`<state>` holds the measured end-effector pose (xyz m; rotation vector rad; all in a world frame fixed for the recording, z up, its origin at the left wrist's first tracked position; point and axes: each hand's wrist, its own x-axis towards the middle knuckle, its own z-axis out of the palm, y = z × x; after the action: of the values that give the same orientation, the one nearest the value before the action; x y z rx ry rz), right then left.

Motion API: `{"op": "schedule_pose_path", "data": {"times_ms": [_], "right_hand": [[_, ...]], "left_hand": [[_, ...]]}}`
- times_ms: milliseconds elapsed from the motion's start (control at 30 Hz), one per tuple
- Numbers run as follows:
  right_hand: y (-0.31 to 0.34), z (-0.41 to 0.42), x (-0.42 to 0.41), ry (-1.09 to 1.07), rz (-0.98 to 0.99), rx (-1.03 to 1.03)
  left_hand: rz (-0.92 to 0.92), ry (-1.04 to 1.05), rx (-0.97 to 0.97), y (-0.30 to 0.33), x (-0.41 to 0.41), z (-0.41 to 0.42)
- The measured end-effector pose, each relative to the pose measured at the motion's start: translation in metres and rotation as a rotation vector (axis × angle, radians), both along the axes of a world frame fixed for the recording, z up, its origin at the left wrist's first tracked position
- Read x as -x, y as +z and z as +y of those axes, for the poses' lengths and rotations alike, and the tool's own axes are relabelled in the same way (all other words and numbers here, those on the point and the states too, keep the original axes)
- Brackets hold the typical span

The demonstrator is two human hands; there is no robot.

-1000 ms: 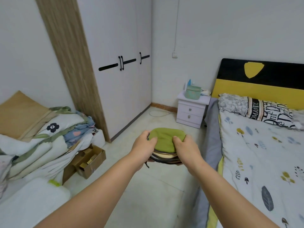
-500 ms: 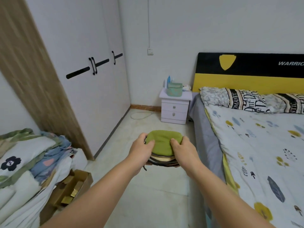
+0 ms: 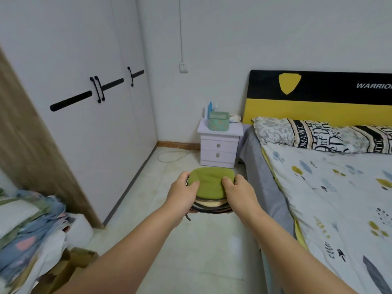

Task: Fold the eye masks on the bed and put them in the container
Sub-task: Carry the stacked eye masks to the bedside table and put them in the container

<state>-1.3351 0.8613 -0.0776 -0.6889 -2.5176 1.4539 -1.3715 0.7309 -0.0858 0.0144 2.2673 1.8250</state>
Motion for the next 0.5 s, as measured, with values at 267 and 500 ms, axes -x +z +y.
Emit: {"op": "schedule_pose_path", "data": {"times_ms": [267,500], "right_hand": [[0.012,0.06,0.115,0.034,0.034,0.009],[0.005,0.088,0.209,0.02,0.032,0.023]], "left_hand": [[0.012,0.004,-0.029,0.01,0.114,0.057],[0.008,-0.023,-0.03,0.004,0.211,0.084]]}}
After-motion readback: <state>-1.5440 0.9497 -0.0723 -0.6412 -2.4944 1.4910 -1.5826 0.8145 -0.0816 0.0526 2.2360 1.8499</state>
